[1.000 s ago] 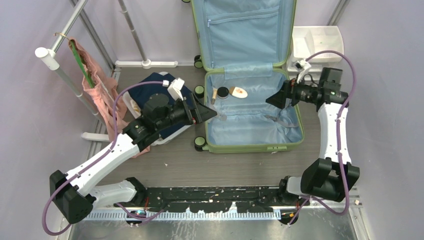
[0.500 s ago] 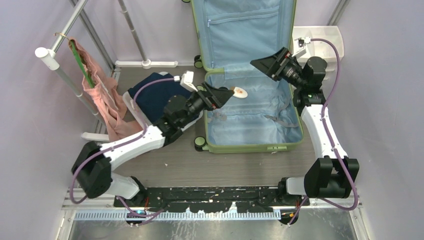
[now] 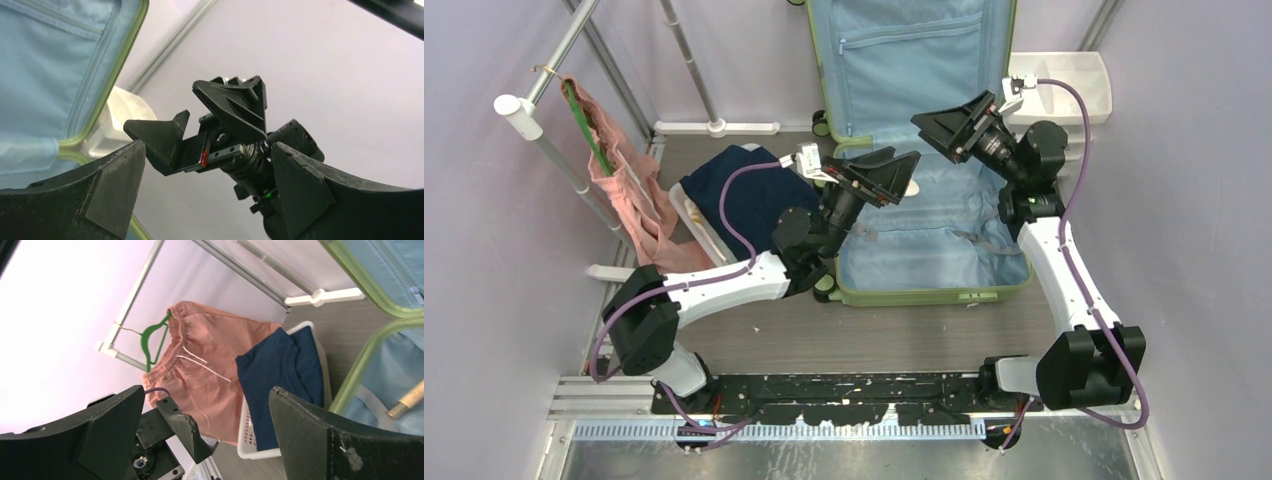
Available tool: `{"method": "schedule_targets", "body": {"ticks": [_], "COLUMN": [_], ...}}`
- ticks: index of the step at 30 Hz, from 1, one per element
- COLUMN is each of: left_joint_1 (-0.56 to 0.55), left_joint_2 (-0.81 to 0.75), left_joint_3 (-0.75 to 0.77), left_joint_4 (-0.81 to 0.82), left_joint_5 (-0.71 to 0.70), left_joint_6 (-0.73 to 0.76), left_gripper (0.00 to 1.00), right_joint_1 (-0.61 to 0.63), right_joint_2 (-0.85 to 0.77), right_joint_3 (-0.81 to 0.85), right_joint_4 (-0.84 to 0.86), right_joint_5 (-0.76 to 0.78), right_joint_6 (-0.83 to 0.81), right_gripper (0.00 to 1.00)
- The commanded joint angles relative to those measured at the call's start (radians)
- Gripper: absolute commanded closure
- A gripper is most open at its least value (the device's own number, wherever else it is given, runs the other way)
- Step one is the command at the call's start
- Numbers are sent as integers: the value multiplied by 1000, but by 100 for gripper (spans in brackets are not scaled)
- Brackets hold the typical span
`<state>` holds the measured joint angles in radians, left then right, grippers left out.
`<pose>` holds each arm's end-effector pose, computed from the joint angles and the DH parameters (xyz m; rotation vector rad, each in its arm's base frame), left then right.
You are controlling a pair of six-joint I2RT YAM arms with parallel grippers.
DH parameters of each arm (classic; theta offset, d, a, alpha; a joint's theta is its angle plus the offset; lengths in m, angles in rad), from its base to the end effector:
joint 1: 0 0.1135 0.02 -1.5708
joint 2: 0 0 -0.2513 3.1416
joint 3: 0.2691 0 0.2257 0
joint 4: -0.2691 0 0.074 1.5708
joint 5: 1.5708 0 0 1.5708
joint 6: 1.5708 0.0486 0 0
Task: Open, take out, and arrange the luggage
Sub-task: Adjust the luggage at the center of the board.
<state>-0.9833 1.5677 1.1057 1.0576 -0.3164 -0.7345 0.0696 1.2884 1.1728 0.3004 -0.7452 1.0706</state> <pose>0.2012 -0.2748 0.3890 -0.1851 1.0927 -1.4047 0.2779 0.0524 0.4095 0.0972 1.6031 1.4226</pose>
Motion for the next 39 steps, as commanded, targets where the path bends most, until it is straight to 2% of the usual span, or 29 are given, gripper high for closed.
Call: {"method": "schedule_targets", "body": {"ticks": [1, 4, 8, 12, 15, 17, 22, 27, 39], "left_joint_1": [-41, -56, -57, -59, -60, -64, -64, -64, -54], "left_joint_2": [17, 28, 32, 61, 87, 115, 187, 216, 325], "left_joint_3": [34, 38, 49, 63, 65, 57, 56, 62, 142], "left_joint_4": [151, 165, 125, 123, 179, 265, 346, 369, 374], "left_joint_5": [-83, -98, -89, -100, -97, -118, -186, -206, -191], "left_joint_6": [113, 126, 103, 83, 89, 92, 43, 41, -47], "left_gripper": [4, 4, 4, 0, 0, 0, 0, 0, 0], "right_joint_1": [0, 1, 12, 25, 16, 8, -41, -57, -179], "right_joint_2": [-22, -22, -29, -8, 8, 6, 16, 103, 45], "right_joint_3": [-41, -58, -65, -123, -132, -118, -119, -120, -165], "right_joint_4": [305, 397, 368, 577, 672, 680, 652, 871, 816], "right_joint_5": [-27, -37, -40, -33, -25, -29, -48, -68, -92], "right_joint_6": [163, 189, 194, 323, 397, 396, 398, 549, 534], "right_gripper": [0, 0, 0, 0, 0, 0, 0, 0, 0]}}
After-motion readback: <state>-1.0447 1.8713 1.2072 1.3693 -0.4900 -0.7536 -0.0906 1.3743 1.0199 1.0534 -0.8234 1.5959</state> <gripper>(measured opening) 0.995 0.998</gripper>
